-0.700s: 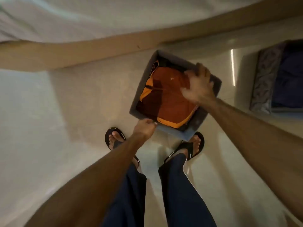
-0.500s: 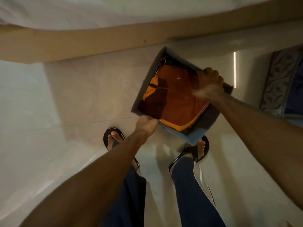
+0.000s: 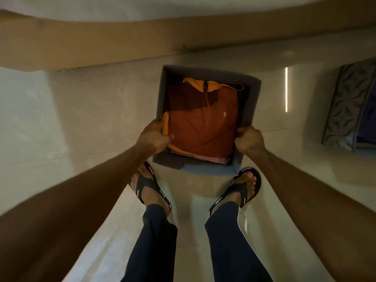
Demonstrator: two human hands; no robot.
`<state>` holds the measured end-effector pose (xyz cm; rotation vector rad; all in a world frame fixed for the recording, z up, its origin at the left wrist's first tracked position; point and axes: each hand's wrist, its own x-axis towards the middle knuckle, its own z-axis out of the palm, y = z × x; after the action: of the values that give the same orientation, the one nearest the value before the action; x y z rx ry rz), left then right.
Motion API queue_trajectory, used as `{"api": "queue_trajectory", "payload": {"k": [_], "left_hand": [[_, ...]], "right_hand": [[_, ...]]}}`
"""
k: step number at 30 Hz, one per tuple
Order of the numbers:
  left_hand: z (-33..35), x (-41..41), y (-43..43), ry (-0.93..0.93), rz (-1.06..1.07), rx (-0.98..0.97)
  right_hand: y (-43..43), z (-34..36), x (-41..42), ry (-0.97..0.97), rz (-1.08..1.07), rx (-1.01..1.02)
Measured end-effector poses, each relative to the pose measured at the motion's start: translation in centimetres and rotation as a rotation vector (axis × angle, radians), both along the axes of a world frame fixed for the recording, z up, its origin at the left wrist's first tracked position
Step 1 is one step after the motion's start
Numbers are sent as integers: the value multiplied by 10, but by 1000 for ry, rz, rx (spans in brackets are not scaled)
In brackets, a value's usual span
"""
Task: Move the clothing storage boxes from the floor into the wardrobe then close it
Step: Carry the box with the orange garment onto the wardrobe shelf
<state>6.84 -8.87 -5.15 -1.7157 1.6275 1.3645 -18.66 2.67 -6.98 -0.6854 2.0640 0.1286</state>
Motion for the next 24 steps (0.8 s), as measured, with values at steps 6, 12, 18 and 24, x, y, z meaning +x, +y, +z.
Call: {"api": "queue_trajectory", "payload": {"k": [6,12,18,24], "left_hand": [[20,-9,3,-44,-161,-156],[125,-31,34,34,-130,-158],[299,-59,76,26,-197,-200],[467,-89,101,52,-324,-380]], "right_hand": [[19,29,-5,13,-55,-87],[59,132,-29,-13,-134,-154],[124,304,-46,34,-142,-169],[193,467,-73,143,-136,-257]]}}
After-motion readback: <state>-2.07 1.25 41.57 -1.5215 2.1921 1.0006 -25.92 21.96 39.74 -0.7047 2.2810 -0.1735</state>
